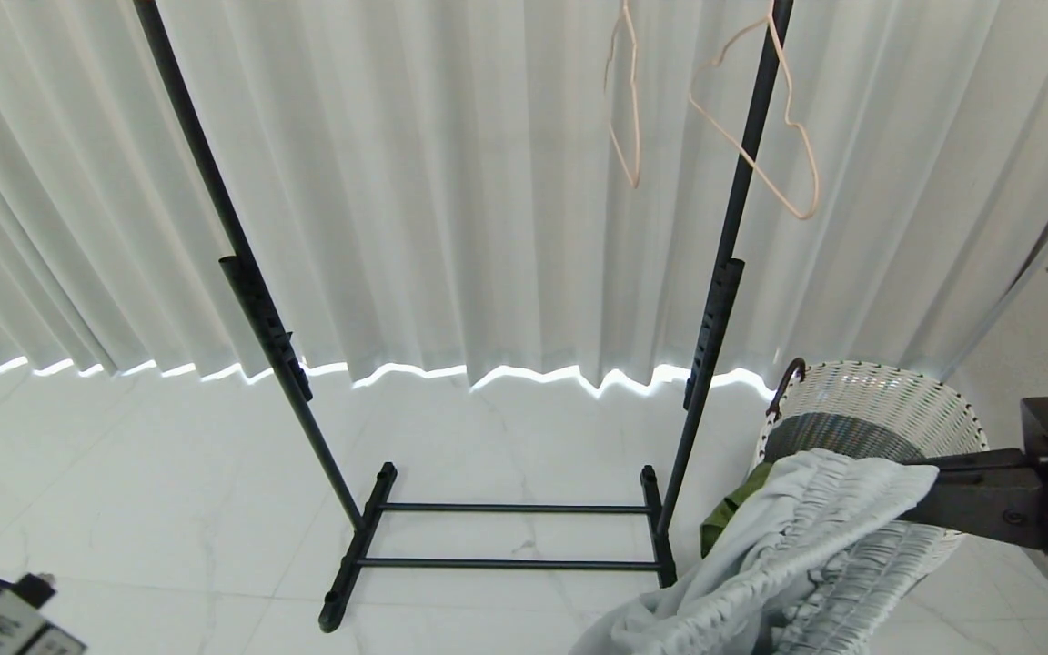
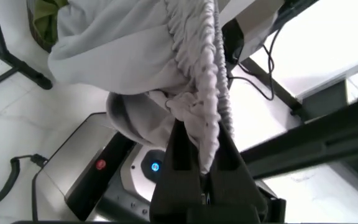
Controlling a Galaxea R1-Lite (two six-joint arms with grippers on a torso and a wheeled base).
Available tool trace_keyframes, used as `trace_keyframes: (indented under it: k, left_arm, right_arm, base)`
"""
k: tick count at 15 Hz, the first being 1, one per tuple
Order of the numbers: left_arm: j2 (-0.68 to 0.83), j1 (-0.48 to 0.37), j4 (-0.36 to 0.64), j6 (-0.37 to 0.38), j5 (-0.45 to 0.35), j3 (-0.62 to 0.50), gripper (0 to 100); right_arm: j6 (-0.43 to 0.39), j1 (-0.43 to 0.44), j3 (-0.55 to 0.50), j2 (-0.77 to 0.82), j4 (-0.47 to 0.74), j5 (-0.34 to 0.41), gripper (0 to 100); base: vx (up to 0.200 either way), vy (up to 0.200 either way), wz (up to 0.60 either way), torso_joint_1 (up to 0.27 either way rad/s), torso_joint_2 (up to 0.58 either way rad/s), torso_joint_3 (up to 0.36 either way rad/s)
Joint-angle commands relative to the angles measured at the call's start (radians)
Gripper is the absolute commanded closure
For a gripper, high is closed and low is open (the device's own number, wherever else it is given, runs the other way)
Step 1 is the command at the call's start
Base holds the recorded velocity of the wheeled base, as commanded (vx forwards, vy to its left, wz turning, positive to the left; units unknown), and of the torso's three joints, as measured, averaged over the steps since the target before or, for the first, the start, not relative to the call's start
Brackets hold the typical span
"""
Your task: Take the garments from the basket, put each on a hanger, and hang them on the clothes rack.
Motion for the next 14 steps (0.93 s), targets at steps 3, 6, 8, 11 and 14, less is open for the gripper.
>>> trace_keyframes:
  k: [3, 6, 8, 11, 14]
  left_arm:
    - [-0.114, 0.002, 0.079, -0.001, 0.001, -0.039, 100]
    - [-0.115, 0.0, 0.092, -0.001, 0.001, -0.088, 100]
    - [-0.118, 0.005, 0.099, -0.001, 0.005, -0.085, 100]
    - [-0.1, 0.129, 0.175, 0.096, 0.074, -0.065, 100]
    - [0.009, 0.387, 0.175, 0.271, 0.113, -0.107, 100]
  right_arm:
    - [0.005, 0.012, 0.002, 0.078, -0.051, -0.005, 100]
    - [0.006, 0.014, 0.007, 0.099, -0.084, -0.013, 100]
    - [0.005, 0.014, 0.019, 0.105, -0.114, -0.021, 100]
    - [0.003, 0.014, 0.037, 0.101, -0.124, -0.125, 100]
    - [0.0, 0.014, 0.045, 0.078, -0.134, -0.241, 100]
  base:
    - [0.0, 0.0, 0.0, 0.0, 0.0, 0.0]
    - [0.0, 0.0, 0.0, 0.0, 0.0, 0.0]
    - [0.0, 0.0, 0.0, 0.0, 0.0, 0.0]
    - [0.0, 0.0, 0.0, 0.0, 0.0, 0.0]
    - [0.0, 0.0, 0.0, 0.0, 0.0, 0.0]
